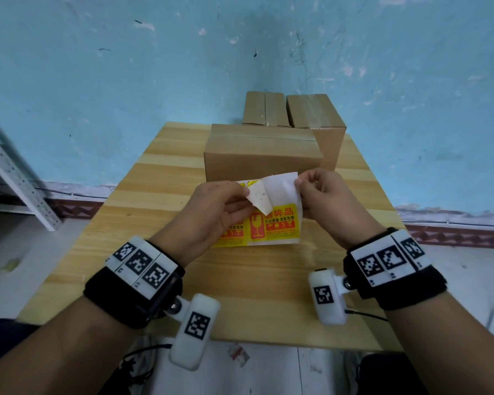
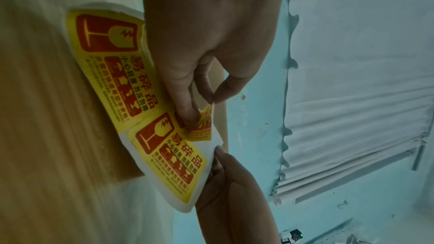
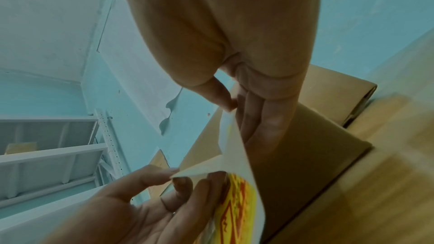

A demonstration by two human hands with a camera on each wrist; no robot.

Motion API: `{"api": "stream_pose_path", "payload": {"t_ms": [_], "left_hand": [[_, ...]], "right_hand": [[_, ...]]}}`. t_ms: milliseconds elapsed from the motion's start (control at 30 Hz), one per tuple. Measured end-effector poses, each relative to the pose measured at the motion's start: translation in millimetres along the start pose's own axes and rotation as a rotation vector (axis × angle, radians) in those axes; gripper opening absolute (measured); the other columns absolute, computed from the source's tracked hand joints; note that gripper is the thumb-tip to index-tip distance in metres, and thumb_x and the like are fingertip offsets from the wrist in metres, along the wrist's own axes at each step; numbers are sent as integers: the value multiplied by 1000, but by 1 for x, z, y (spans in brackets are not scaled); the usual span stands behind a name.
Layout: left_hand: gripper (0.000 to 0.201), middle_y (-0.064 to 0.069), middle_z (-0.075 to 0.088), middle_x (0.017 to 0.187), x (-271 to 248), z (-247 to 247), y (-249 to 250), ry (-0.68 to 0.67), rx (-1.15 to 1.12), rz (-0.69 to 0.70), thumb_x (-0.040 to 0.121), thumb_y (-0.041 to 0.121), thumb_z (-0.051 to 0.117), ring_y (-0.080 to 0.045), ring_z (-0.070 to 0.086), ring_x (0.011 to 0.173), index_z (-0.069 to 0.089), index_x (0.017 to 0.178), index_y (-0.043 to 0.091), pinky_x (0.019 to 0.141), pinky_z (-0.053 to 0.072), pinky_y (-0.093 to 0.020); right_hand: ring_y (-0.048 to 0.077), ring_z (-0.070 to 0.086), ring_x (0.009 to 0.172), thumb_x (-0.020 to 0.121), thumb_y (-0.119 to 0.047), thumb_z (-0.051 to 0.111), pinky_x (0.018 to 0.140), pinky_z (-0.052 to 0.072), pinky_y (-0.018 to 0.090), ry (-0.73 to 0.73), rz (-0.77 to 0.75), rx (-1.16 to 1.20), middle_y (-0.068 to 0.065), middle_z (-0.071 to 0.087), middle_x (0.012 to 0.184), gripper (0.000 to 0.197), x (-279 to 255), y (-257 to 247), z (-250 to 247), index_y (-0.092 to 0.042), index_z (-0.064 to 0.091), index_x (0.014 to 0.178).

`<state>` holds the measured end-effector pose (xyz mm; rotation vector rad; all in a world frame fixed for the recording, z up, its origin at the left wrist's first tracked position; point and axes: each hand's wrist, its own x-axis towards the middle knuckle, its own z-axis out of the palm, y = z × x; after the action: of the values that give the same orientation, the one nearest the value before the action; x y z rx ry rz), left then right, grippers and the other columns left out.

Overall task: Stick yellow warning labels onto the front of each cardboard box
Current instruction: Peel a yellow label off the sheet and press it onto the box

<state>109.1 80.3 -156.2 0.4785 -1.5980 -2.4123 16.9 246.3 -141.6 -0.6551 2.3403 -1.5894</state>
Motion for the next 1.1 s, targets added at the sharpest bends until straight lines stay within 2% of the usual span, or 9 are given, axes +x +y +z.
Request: {"api": "stream_pose_path", "payload": {"t_ms": [133,233,300,367,433,533,733,867,1100], "left_hand": [[20,-36,61,121,1,-2,1,20,-31,-24,91,-4,48,-34,68,98,58,107,-10,86,59,-37],[11,-34,65,114,1,-3,2,11,-23,-39,90,-3,47,-34,68,98,57,93,-6,88,58,-39],[13,-30,67,109,1,-3,2,-14,-14,-38,90,-3,46,-34,69,98,57,83,-2,88,58,-40],[16,-29,67,107,1,-3,2,-34,-16,-34,90,-3,46,-33,70,95,57,78,-1,84,60,-38],[19,-28,67,104,1,-4,2,-41,-22,-28,90,-3,44,-33,70,93,56,75,0,80,61,-37],[21,-24,67,98,2,-5,2,-43,-12,-22,90,-2,43,-32,68,91,56,73,3,79,60,-36],[30,-5,63,67,2,-6,2,-18,-16,-27,88,1,41,-20,59,67,51,61,11,54,52,-23],[25,-3,60,63,4,-9,2,-3,-29,-17,88,1,40,-25,62,80,44,65,10,61,55,-27],[24,-9,56,74,3,-13,2,-73,-107,-72,87,6,35,-26,66,76,40,64,11,68,57,-34]], "right_hand": [[41,69,90,101,-23,47,81,57,61,36,2,-52,22,68,92,15,0,1,1,-20,56,89],[50,66,90,100,-20,47,78,55,65,61,-9,-71,28,66,89,16,0,0,1,-20,55,87],[46,66,80,100,-17,48,77,54,65,81,-4,-71,18,60,78,15,0,0,0,-19,54,86],[33,62,71,98,-13,51,78,55,63,94,-3,-60,7,56,69,14,2,1,-2,-18,54,85],[28,66,72,94,-8,57,80,57,58,75,12,-29,2,62,67,11,3,3,-3,-17,54,88],[28,74,80,91,-4,62,81,59,51,35,34,-13,13,74,85,16,3,3,-3,-15,53,97],[31,72,86,89,0,62,80,59,49,47,50,-51,19,72,99,24,2,4,-3,-14,50,104],[33,71,84,87,-2,60,79,58,55,77,65,-82,17,70,99,26,1,3,-3,-13,50,107],[35,70,85,88,-1,58,80,57,57,84,89,-81,15,68,98,27,-1,2,-5,-12,49,110]]}}
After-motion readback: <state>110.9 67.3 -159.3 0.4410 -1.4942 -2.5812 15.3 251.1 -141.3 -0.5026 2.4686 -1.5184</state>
